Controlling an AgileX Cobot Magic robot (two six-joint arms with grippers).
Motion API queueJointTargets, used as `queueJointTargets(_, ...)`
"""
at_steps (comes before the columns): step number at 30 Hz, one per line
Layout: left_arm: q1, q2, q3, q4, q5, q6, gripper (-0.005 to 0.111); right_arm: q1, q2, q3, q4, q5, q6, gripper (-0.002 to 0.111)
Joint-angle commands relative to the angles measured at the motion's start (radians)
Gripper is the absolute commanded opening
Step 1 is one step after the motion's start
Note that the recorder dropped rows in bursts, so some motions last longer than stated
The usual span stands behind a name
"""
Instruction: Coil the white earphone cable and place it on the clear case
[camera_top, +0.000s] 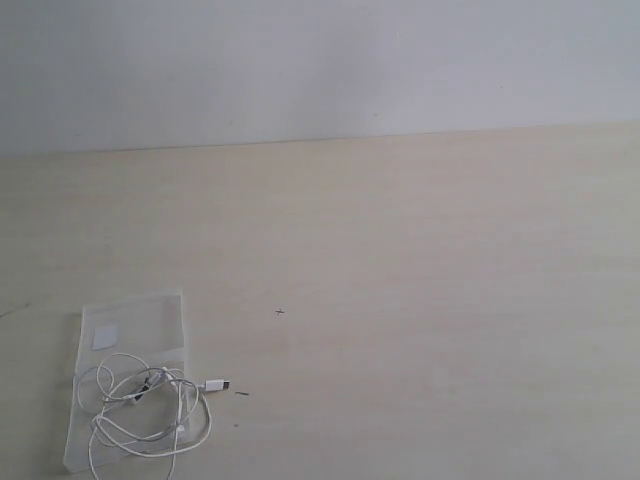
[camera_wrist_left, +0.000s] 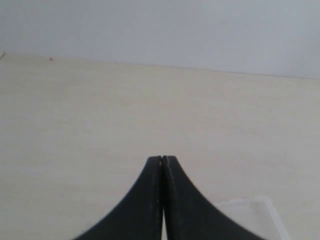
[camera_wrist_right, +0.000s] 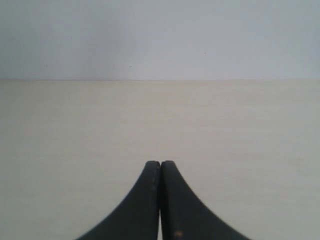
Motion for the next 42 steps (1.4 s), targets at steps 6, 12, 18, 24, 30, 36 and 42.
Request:
queueJointTargets(6,-0.006,-0.399,0.002,0.004,0.020,0.045,0.000,-0.004,-0.006,0.005,-0.004,0.000,-0.008,0.000)
queueJointTargets(12,-0.006,-0.539,0.002,0.023,0.153,0.045,0.000,-0.004,-0.006,0.005,-0.004,0.000,-0.008,0.000)
queueJointTargets(18,-0.006,-0.557,0.064,0.023,0.203,0.041,0.000,-0.004,-0.006,0.005,-0.004,0.000,-0.008,0.000)
queueJointTargets(24,-0.006,-0.642,0.259,0.023,0.155,0.024,0.000,-0.004,-0.006,0.005,-0.004,0.000,-0.008,0.000)
queueJointTargets(30,-0.006,-0.703,0.430,0.023,0.067,-0.023,0.000,-0.004,-0.006,0.005,-0.004,0.000,-0.008,0.000)
queueJointTargets(36,-0.004,-0.703,0.430,0.052,0.106,-0.058,0.000,-0.004,-0.006,0.005,-0.004,0.000,-0.008,0.000)
queueJointTargets(42,-0.004,-0.703,0.430,0.047,0.132,-0.093,0.000,-0.004,-0.006,0.005,-0.004,0.000,-0.008,0.000)
